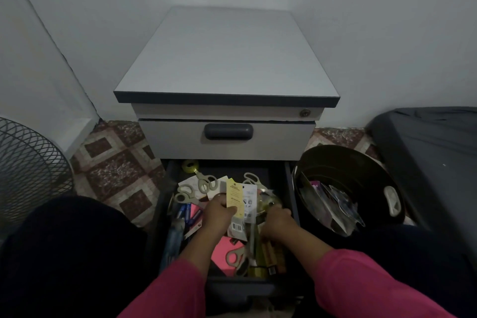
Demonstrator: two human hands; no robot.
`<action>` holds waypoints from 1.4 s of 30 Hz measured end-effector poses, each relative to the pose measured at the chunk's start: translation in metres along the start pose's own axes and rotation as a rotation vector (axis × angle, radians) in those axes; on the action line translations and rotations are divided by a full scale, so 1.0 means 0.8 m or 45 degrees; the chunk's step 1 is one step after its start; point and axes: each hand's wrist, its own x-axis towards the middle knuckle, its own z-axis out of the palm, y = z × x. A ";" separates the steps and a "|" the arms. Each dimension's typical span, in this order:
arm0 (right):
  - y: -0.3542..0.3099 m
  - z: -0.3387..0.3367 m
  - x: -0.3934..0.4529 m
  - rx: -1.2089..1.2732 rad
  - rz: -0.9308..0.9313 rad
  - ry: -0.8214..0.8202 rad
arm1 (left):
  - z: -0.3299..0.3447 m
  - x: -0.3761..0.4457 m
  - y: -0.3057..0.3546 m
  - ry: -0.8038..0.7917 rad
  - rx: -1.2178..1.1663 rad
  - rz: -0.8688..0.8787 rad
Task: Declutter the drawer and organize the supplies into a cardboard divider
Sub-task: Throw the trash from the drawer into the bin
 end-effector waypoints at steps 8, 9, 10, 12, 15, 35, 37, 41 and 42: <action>-0.001 0.009 0.005 0.135 0.030 0.014 | 0.005 -0.001 -0.004 0.101 -0.073 0.018; 0.000 0.011 0.006 0.130 0.025 0.023 | 0.004 -0.001 -0.003 0.107 -0.107 -0.006; 0.000 0.011 0.004 0.153 0.032 0.026 | 0.003 -0.002 -0.004 0.103 -0.134 -0.024; 0.001 0.010 0.001 0.249 -0.008 0.003 | 0.002 -0.004 -0.006 0.081 -0.094 -0.036; 0.005 0.011 0.003 0.397 -0.034 0.025 | -0.001 -0.012 -0.007 0.061 -0.017 -0.035; 0.061 -0.171 -0.049 0.839 -0.052 -0.036 | -0.005 -0.047 0.048 -0.107 -0.524 -0.270; 0.083 -0.197 -0.052 0.839 -0.027 0.012 | 0.014 -0.055 0.061 -0.235 -0.535 -0.213; 0.128 -0.225 -0.043 0.800 0.068 0.160 | 0.065 -0.065 0.091 -0.407 -0.514 -0.173; 0.138 -0.229 -0.038 0.790 0.102 0.200 | 0.080 -0.064 0.099 -0.418 -0.488 -0.166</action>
